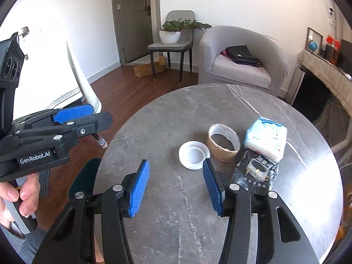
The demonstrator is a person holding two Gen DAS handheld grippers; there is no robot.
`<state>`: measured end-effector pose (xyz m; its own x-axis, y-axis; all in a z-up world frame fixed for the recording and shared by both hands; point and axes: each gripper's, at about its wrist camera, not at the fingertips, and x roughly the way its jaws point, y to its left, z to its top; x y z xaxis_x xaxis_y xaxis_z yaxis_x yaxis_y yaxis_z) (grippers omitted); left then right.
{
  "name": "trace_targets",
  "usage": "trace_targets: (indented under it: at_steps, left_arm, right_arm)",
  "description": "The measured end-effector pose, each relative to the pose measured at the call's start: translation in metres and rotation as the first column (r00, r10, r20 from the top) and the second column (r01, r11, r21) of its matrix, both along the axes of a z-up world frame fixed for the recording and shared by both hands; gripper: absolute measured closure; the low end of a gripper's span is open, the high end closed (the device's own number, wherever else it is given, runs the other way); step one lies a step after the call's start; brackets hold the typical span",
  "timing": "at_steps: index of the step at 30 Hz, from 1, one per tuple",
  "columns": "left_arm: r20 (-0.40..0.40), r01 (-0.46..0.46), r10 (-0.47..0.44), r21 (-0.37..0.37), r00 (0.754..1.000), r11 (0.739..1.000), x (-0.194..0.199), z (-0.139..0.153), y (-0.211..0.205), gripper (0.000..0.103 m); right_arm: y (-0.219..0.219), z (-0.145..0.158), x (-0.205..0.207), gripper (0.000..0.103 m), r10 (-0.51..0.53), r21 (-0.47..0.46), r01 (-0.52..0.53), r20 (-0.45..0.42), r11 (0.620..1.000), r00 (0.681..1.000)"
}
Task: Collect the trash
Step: 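Move both tools back over the table toward the white lid and tape roll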
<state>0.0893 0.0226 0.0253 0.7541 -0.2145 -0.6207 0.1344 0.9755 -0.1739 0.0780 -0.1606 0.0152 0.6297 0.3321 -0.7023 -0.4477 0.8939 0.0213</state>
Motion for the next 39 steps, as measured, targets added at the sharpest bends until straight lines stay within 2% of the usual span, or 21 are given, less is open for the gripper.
trace_targets:
  at_steps: [10, 16, 24, 30, 36, 39]
  left_arm:
    - [-0.042, 0.065, -0.065, 0.009, 0.997, 0.998, 0.019, -0.015, -0.051, 0.041]
    - [-0.074, 0.091, -0.089, 0.021, 0.993, 0.996, 0.03, -0.026, -0.073, 0.039]
    - [-0.116, 0.106, -0.1, 0.053, 0.988, 0.993, 0.045, -0.042, -0.096, 0.039]
    - [-0.138, 0.084, -0.076, 0.055, 0.987, 0.995, 0.052, -0.049, -0.102, 0.045]
    - [-0.143, 0.071, -0.064, 0.05, 0.988, 0.996, 0.055, -0.049, -0.103, 0.06]
    - [-0.144, 0.07, -0.063, 0.041, 0.988, 0.997, 0.054, -0.048, -0.101, 0.061]
  right_arm:
    - [-0.044, -0.008, 0.004, 0.049, -0.076, -0.006, 0.076, -0.026, 0.997, 0.997]
    - [-0.064, -0.013, 0.003, 0.041, -0.095, -0.005, 0.095, -0.049, 0.995, 0.994]
    - [-0.081, -0.018, 0.001, 0.04, -0.107, 0.0, 0.107, -0.074, 0.994, 0.991]
    - [-0.09, -0.023, 0.003, 0.04, -0.114, 0.011, 0.115, -0.09, 0.993, 0.989]
    - [-0.089, -0.026, 0.006, 0.036, -0.12, 0.031, 0.124, -0.104, 0.992, 0.987]
    - [-0.086, -0.025, 0.006, 0.033, -0.128, 0.028, 0.131, -0.1, 0.991, 0.987]
